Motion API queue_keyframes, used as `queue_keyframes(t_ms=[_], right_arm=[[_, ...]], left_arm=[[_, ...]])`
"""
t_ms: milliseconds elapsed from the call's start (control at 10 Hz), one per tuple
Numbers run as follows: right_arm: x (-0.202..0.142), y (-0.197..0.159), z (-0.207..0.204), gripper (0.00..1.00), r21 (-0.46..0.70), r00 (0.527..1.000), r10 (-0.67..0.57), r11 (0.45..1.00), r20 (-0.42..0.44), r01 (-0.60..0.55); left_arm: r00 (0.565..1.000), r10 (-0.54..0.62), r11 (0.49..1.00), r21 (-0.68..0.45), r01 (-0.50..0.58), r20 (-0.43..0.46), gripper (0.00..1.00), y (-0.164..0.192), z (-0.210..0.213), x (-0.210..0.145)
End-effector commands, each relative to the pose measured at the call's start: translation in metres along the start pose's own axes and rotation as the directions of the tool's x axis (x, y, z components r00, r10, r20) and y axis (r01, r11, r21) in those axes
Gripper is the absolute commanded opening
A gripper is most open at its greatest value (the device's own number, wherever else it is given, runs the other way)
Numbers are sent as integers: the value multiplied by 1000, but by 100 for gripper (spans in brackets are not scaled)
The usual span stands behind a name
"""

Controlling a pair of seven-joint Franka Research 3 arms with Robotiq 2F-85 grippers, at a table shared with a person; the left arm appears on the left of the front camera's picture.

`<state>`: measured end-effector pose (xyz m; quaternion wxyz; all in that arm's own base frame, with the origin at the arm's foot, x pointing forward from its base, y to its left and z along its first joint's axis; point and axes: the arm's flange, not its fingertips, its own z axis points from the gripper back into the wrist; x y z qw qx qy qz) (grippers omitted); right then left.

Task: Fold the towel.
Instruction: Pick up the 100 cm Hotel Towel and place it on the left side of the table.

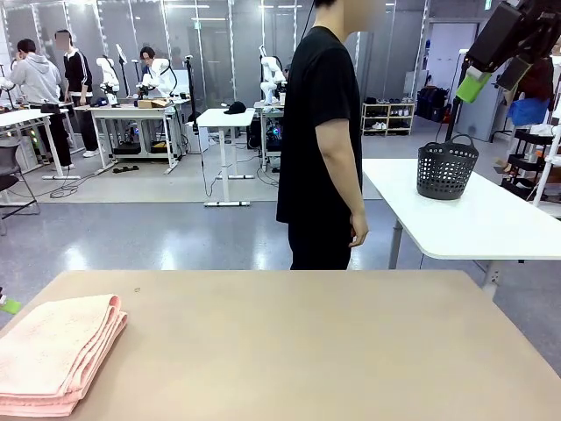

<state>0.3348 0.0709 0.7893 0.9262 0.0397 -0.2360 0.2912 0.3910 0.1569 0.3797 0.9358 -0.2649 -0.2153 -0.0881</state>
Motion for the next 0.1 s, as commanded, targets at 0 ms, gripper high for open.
queue_keyframes(t_ms=[0], right_arm=[[0,-1,1,100,-8,1000,2,1000,0,-2]], left_arm=[[1000,-10,1000,6,10,-8,100,5,0,4]])
